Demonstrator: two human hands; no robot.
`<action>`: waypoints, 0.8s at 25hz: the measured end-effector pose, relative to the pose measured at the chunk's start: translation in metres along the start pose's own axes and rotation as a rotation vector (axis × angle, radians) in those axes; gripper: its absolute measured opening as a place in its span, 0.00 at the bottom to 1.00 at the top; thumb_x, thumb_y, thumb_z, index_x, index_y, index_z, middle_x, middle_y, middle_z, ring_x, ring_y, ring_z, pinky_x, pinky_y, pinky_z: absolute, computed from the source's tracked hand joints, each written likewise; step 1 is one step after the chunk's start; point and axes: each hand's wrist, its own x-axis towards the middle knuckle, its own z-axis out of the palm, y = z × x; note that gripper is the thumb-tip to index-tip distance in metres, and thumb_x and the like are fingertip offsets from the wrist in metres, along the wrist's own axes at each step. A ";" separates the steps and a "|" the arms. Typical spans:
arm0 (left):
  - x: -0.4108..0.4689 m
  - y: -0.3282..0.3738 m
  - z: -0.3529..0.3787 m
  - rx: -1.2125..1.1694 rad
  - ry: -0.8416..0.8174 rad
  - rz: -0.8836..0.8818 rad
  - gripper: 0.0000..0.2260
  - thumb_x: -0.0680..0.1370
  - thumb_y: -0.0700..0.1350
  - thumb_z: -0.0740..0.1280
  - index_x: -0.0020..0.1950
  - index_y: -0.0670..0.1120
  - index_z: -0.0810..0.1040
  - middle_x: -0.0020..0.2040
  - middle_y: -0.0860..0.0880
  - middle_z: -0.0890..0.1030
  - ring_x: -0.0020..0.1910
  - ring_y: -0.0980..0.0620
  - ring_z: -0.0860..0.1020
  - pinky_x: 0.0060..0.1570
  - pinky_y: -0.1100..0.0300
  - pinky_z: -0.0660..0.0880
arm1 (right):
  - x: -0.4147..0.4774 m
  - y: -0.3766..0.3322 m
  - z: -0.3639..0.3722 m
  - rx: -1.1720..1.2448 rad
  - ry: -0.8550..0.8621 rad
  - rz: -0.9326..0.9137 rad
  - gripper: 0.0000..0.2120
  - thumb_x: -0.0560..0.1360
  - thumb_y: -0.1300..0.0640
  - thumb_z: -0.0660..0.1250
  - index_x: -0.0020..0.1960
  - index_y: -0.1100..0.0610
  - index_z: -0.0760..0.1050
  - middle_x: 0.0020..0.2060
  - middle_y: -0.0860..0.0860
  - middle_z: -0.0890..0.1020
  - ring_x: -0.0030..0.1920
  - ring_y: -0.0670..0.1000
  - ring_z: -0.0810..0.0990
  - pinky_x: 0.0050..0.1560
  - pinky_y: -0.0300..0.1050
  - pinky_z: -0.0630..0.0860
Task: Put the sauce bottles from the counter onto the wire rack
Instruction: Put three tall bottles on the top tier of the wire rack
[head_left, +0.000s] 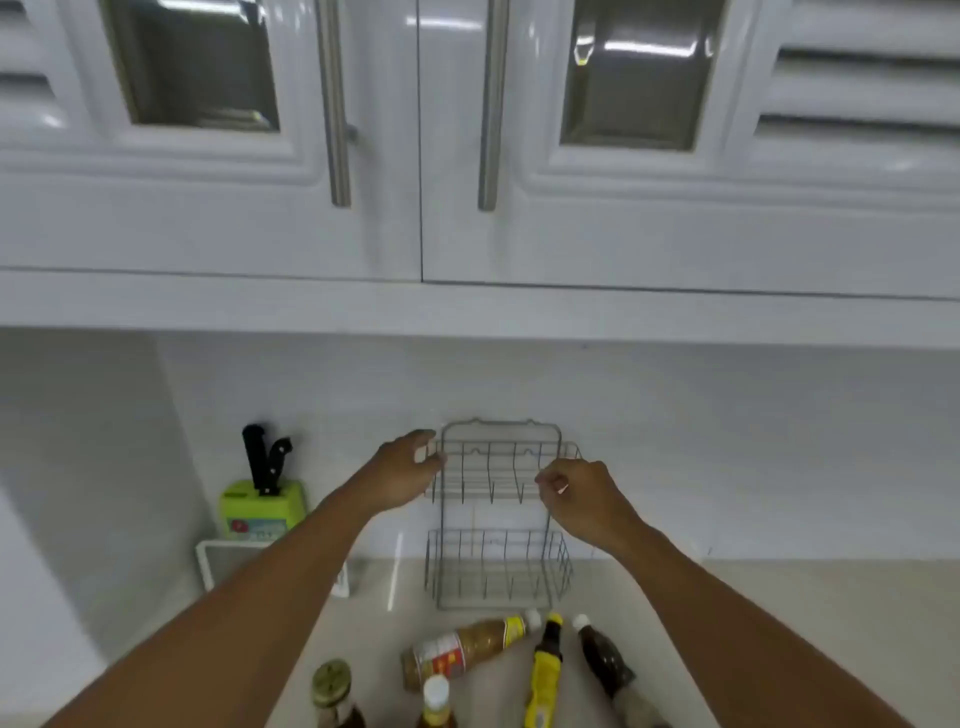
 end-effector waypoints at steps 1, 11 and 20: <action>0.006 -0.007 0.006 -0.007 0.023 -0.009 0.26 0.81 0.56 0.61 0.77 0.50 0.63 0.77 0.49 0.65 0.75 0.49 0.66 0.67 0.63 0.60 | -0.001 0.010 0.014 0.048 -0.019 0.020 0.07 0.78 0.58 0.66 0.48 0.53 0.84 0.41 0.45 0.84 0.41 0.40 0.82 0.45 0.34 0.80; 0.042 -0.040 0.066 -0.113 0.253 -0.213 0.22 0.82 0.54 0.58 0.66 0.38 0.72 0.60 0.37 0.80 0.62 0.37 0.76 0.62 0.48 0.72 | -0.044 0.064 0.188 0.382 -0.346 0.908 0.11 0.75 0.54 0.68 0.49 0.63 0.76 0.38 0.56 0.80 0.35 0.53 0.81 0.36 0.44 0.80; 0.047 -0.045 0.073 -0.238 0.351 -0.200 0.15 0.82 0.46 0.62 0.64 0.38 0.76 0.49 0.45 0.83 0.53 0.46 0.81 0.53 0.65 0.70 | -0.011 0.091 0.260 1.006 -0.309 1.284 0.22 0.76 0.54 0.73 0.64 0.64 0.69 0.53 0.65 0.82 0.52 0.65 0.83 0.53 0.69 0.80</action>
